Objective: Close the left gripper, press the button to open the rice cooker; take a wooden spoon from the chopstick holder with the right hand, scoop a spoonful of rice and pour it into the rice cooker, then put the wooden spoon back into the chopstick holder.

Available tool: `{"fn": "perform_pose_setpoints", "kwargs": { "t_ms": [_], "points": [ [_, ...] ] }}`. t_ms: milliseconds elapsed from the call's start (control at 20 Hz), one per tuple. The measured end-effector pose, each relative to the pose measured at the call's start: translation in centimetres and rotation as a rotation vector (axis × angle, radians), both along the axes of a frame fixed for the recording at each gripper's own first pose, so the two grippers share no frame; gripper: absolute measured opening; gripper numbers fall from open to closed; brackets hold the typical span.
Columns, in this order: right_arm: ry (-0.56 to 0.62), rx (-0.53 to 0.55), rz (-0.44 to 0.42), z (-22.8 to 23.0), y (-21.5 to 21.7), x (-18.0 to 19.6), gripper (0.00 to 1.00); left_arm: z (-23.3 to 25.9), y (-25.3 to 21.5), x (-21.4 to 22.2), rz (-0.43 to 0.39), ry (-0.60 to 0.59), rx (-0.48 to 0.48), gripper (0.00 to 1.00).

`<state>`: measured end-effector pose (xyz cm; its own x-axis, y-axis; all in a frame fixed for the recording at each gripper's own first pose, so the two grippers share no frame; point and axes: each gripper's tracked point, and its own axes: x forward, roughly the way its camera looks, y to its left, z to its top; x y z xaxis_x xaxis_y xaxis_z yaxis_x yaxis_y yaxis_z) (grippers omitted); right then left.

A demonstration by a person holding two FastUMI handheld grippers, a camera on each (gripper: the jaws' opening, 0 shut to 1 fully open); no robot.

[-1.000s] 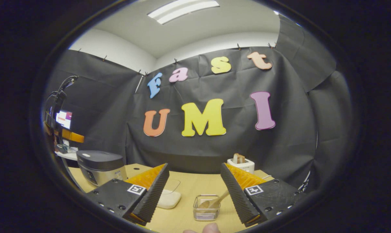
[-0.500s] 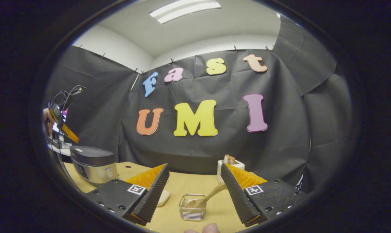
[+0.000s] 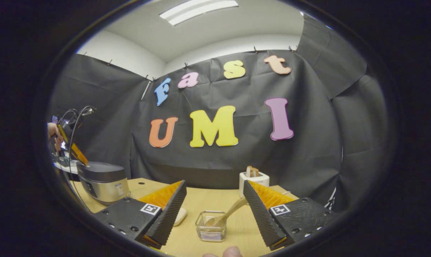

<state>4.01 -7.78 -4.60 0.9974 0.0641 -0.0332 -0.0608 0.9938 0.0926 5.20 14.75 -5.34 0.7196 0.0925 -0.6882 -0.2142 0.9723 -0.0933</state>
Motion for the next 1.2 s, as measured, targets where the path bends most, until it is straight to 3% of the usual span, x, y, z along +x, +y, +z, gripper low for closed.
{"fn": "perform_pose_setpoints", "kwargs": {
  "t_ms": [150, 350, 500, 550, 700, 750, 1000, 1050, 1100, 1200],
  "points": [
    [0.008, 0.021, -0.017, -0.7, -0.7, 0.1, 0.95, -0.4, -0.3, 0.0, -0.022, 0.024, -0.003, 0.03],
    [0.019, 0.025, -0.045, -1.1, -2.0, 0.1, 0.94, 0.2, 0.3, 0.0, -0.025, -0.010, 0.100, 0.03],
    [0.007, 0.027, -0.063, -0.4, -2.8, -0.3, 0.95, 1.8, 0.5, 0.8, -0.001, -0.102, 0.115, 0.03],
    [0.003, 0.023, -0.069, -0.2, -3.0, -0.4, 0.92, 2.9, 0.7, 1.5, 0.016, -0.151, 0.118, 0.03],
    [0.002, 0.020, -0.084, 0.1, -3.4, -0.8, 0.96, 7.0, 0.7, 4.1, 0.030, -0.338, 0.113, 0.03],
    [0.007, 0.023, -0.085, 0.0, -3.3, -0.9, 0.96, 8.5, 0.6, 4.7, 0.024, -0.392, 0.112, 0.08],
    [0.029, 0.018, -0.082, -0.1, -2.9, -1.0, 0.96, 13.5, 0.7, 6.0, 0.030, -0.561, 0.261, 1.00],
    [0.040, 0.019, -0.077, -0.5, -2.8, -1.0, 0.96, 14.1, 0.1, 5.9, 0.029, -0.587, 0.275, 0.94],
    [0.055, 0.022, -0.074, -0.8, -2.8, -1.2, 0.95, 14.4, -0.3, 5.7, 0.026, -0.604, 0.273, 1.00],
    [0.078, 0.024, -0.083, -1.3, -3.3, -1.4, 0.96, 14.3, -1.8, 5.0, 0.009, -0.611, 0.246, 1.00]
  ]
}}
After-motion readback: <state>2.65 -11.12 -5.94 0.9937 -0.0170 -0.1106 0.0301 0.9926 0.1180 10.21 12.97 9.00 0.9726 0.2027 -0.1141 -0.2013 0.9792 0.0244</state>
